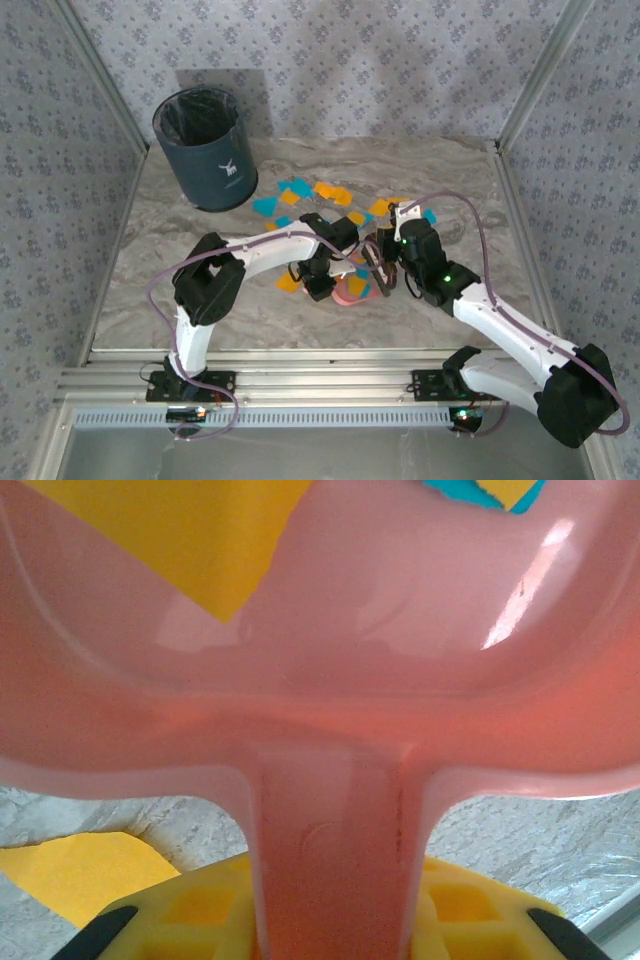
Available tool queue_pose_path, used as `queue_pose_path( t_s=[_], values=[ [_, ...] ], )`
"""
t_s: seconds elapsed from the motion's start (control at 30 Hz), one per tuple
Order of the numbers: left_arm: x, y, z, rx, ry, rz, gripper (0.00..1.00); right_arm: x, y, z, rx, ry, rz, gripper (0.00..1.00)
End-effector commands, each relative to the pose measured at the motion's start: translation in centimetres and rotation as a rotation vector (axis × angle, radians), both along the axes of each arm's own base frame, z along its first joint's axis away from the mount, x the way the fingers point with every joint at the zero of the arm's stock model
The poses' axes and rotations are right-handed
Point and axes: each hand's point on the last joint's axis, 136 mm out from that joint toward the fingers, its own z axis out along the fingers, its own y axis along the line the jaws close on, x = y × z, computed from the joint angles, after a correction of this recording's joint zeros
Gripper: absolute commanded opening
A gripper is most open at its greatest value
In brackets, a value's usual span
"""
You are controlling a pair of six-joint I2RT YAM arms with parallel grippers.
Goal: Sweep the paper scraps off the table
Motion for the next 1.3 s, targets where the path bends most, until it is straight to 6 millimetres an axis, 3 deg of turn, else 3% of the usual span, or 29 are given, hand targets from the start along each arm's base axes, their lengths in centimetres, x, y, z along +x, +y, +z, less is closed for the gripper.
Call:
queue_pose_path(
  t_s=[0.0,0.33,0.83,0.97,1.27],
  values=[
    [0.0,0.9,0.7,0.013,-0.004,0.024,0.00,-0.7,1.3,1.1,0.028,-0.003,0.072,0.00],
    [0.0,0.8,0.6,0.009,-0.003,0.027,0.00,-1.6,1.7,2.8,0.072,-0.029,0.112,0.00],
    [0.1,0.8,1.4,-0.084,-0.048,0.059,0.00,-2.3,-0.3,5.2,0.090,-0.097,0.048,0.00],
    [0.3,0.8,2.2,-0.120,-0.080,0.075,0.00,-2.5,-1.7,5.9,0.074,-0.122,-0.012,0.00],
    [1.3,1.0,6.1,-0.263,-0.161,0.151,0.00,-2.9,-4.9,5.3,0.035,-0.114,-0.141,0.00]
  ],
)
